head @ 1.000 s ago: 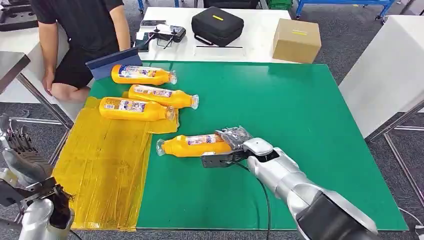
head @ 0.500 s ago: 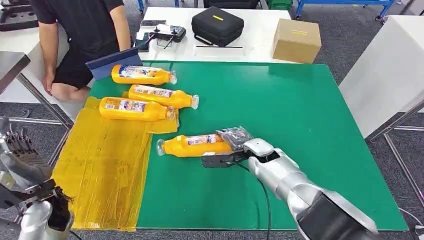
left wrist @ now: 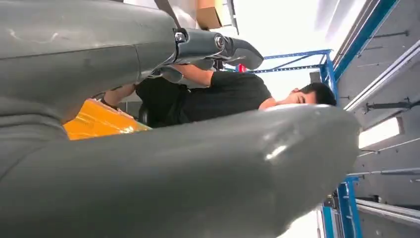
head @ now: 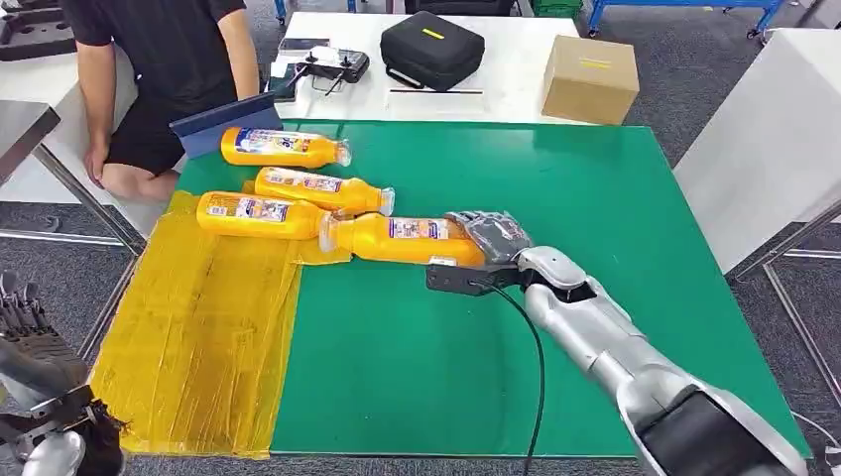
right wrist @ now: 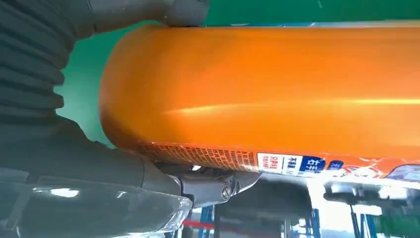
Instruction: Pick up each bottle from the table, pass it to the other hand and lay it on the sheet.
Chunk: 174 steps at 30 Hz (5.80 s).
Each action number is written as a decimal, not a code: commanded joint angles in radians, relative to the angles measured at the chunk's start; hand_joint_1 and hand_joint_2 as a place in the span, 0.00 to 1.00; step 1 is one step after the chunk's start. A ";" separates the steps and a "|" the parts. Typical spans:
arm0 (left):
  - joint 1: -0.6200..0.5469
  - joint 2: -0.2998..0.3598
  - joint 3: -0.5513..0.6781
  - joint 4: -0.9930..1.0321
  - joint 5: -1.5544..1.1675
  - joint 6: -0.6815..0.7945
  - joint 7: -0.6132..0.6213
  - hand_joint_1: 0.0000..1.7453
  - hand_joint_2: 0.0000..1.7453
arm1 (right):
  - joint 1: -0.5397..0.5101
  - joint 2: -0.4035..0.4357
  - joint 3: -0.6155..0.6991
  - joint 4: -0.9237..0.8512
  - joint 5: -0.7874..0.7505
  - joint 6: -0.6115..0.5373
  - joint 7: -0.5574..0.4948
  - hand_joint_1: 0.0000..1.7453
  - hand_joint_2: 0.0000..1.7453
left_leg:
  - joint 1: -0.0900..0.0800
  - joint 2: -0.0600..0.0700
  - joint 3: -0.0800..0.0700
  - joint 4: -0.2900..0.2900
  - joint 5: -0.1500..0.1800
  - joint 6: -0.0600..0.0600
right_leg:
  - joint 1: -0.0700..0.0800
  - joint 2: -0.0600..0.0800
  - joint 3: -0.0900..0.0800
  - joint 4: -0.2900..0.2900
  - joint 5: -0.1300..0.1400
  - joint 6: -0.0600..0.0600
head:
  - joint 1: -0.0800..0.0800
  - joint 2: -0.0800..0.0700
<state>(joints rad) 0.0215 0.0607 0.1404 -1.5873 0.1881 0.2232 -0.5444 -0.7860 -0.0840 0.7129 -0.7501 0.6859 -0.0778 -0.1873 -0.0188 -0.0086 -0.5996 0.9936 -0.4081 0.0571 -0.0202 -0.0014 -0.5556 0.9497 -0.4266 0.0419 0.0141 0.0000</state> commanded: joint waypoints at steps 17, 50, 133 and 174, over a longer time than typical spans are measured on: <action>-0.062 -0.054 -0.082 0.058 0.100 -0.106 0.124 0.00 0.00 | 0.129 0.016 -0.197 -0.353 -0.066 -0.015 0.016 1.00 1.00 | 0.001 0.000 0.001 0.000 0.000 -0.003 | 0.001 -0.001 0.001 0.000 -0.001 -0.002 | 0.000 0.000; -0.175 -0.135 -0.512 0.024 0.378 -0.224 0.345 0.00 1.00 | 0.054 0.374 -0.087 -0.043 -0.134 -0.048 0.104 1.00 1.00 | 0.001 0.003 0.000 0.001 -0.002 -0.004 | 0.001 0.002 0.001 0.001 -0.001 -0.003 | 0.000 0.000; -0.140 -0.146 -0.330 -0.044 0.424 -0.211 0.325 1.00 1.00 | 0.234 0.269 -0.027 -0.308 -0.026 -0.139 0.207 0.00 0.00 | 0.002 -0.001 -0.002 0.000 0.000 -0.003 | 0.001 -0.002 -0.002 0.000 -0.001 -0.002 | 0.000 0.000; -0.258 0.123 -0.099 0.625 -1.395 0.475 0.312 1.00 1.00 | 0.483 0.028 -0.445 -0.875 0.163 -0.012 0.093 0.00 0.00 | 0.001 0.002 0.004 -0.003 0.000 -0.006 | 0.000 0.000 0.002 -0.002 -0.001 -0.004 | 0.000 0.000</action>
<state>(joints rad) -0.1569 0.1446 0.0995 -1.3510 -1.1134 0.6265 -0.2434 -0.2282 -0.0725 0.2930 -1.7075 0.8454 -0.1072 -0.0748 -0.0176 -0.0064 -0.6028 0.9933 -0.4082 0.0564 -0.0196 -0.0005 -0.5593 0.9497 -0.4265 0.0411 0.0141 0.0000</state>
